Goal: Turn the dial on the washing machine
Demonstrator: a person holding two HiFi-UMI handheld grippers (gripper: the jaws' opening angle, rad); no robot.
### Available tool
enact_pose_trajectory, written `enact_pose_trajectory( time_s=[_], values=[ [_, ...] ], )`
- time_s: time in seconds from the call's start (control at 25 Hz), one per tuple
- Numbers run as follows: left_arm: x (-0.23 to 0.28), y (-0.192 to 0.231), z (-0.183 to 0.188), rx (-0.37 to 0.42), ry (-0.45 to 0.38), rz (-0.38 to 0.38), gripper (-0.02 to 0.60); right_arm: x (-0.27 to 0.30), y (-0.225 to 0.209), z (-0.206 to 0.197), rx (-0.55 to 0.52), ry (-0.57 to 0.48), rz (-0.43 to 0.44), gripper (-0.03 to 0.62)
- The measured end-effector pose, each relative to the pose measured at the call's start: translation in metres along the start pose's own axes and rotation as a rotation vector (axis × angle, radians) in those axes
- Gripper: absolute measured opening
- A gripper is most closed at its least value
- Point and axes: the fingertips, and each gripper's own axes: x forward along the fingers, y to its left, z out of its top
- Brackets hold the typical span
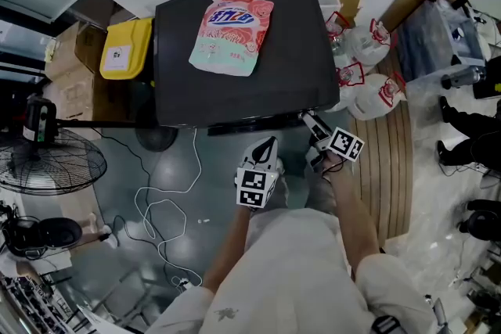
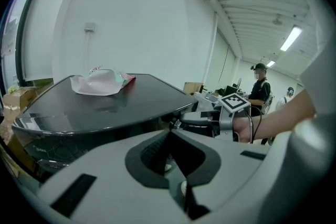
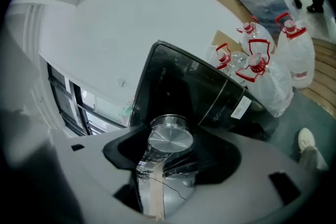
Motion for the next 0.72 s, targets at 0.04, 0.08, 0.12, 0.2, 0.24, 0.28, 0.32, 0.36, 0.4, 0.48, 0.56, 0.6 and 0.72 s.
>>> enact_pose_trajectory(
  time_s=[0.04,0.08,0.12,0.2,0.24,0.28,0.32,0.36,0.4,0.48,0.56,0.6,0.72],
  values=[
    [-0.0006,0.0002,-0.001,-0.001,0.002,0.0,0.012,-0.0004,-0.0004,-0.0006,0.017,-0.006,0.007,0.276],
    [-0.0011,0.0006,-0.0021,-0.001,0.003,0.001,0.012,-0.0006,-0.0008,-0.0014,0.035,-0.012,0.014,0.276],
    [-0.0016,0.0011,-0.003,-0.002,0.004,0.001,0.012,-0.0008,-0.0012,-0.002,0.051,-0.018,0.021,0.276],
    [-0.0025,0.0018,-0.0035,-0.002,0.004,0.003,0.012,-0.0011,-0.0016,-0.002,0.077,-0.027,0.034,0.276],
    [-0.0031,0.002,-0.0036,-0.003,0.005,0.004,0.012,-0.0014,-0.0019,-0.0018,0.088,-0.031,0.041,0.276],
    [-0.0036,0.0022,-0.004,-0.004,0.006,0.005,0.012,-0.0017,-0.0021,-0.0015,0.099,-0.034,0.048,0.276],
    [-0.0038,0.0026,-0.0048,-0.005,0.008,0.007,0.012,-0.0017,-0.0022,-0.0014,0.111,-0.035,0.053,0.276],
    [-0.0038,0.0033,-0.0058,-0.005,0.009,0.008,0.012,-0.0015,-0.0026,-0.0014,0.122,-0.037,0.059,0.276],
    [-0.0035,0.0043,-0.0069,-0.006,0.01,0.01,0.012,-0.0011,-0.0032,-0.0014,0.132,-0.038,0.064,0.276],
    [-0.0026,0.0059,-0.0088,-0.005,0.009,0.012,0.012,-0.0006,-0.0047,-0.0014,0.152,-0.04,0.07,0.276],
    [-0.0021,0.0062,-0.0102,-0.006,0.009,0.012,0.012,-0.0006,-0.0053,-0.0017,0.17,-0.039,0.078,0.276],
    [-0.0022,0.0061,-0.0103,-0.008,0.01,0.011,0.012,-0.0005,-0.0053,-0.002,0.18,-0.038,0.084,0.276],
    [-0.003,0.0058,-0.0101,-0.013,0.017,0.012,0.012,0.0003,-0.006,-0.0018,0.2,-0.04,0.101,0.276]
  ],
)
